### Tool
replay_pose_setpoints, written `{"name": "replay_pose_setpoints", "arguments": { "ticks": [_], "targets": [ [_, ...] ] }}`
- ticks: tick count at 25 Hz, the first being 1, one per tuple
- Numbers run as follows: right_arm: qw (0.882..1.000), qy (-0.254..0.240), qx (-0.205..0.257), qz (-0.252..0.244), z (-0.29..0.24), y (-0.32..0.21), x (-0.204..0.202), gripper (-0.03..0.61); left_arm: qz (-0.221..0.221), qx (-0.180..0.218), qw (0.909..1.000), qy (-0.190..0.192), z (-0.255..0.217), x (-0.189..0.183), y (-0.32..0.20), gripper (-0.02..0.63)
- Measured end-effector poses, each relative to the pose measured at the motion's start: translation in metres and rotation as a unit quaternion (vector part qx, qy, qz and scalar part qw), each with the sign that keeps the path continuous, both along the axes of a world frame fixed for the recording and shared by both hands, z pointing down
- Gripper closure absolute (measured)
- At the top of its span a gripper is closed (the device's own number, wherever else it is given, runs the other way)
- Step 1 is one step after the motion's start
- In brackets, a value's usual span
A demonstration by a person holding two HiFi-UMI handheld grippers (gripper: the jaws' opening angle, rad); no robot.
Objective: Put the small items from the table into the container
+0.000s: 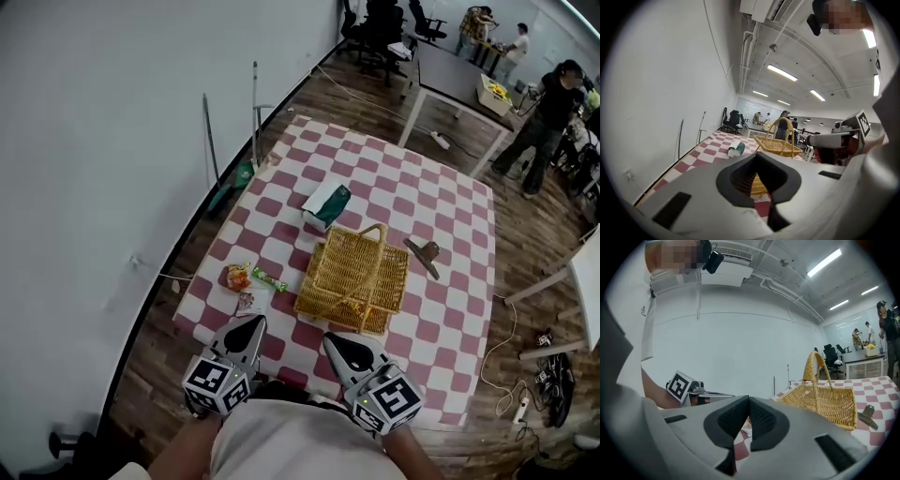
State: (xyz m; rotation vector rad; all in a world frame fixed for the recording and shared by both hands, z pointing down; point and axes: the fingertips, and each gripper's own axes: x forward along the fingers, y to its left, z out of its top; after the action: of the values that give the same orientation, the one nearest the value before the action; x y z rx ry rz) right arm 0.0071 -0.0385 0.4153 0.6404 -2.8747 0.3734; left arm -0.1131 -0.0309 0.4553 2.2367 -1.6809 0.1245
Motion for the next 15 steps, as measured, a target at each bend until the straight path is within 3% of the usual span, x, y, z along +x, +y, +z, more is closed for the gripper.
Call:
{"name": "replay_pose_setpoints", "arguments": {
  "ticks": [15],
  "targets": [
    [0.999,0.041,-0.008,-0.011,0.042,-0.007,-0.078,0.571,0.001,-0.062,0.9976,-0.029,0.071,-0.075,-0.011,0.628]
  ]
}}
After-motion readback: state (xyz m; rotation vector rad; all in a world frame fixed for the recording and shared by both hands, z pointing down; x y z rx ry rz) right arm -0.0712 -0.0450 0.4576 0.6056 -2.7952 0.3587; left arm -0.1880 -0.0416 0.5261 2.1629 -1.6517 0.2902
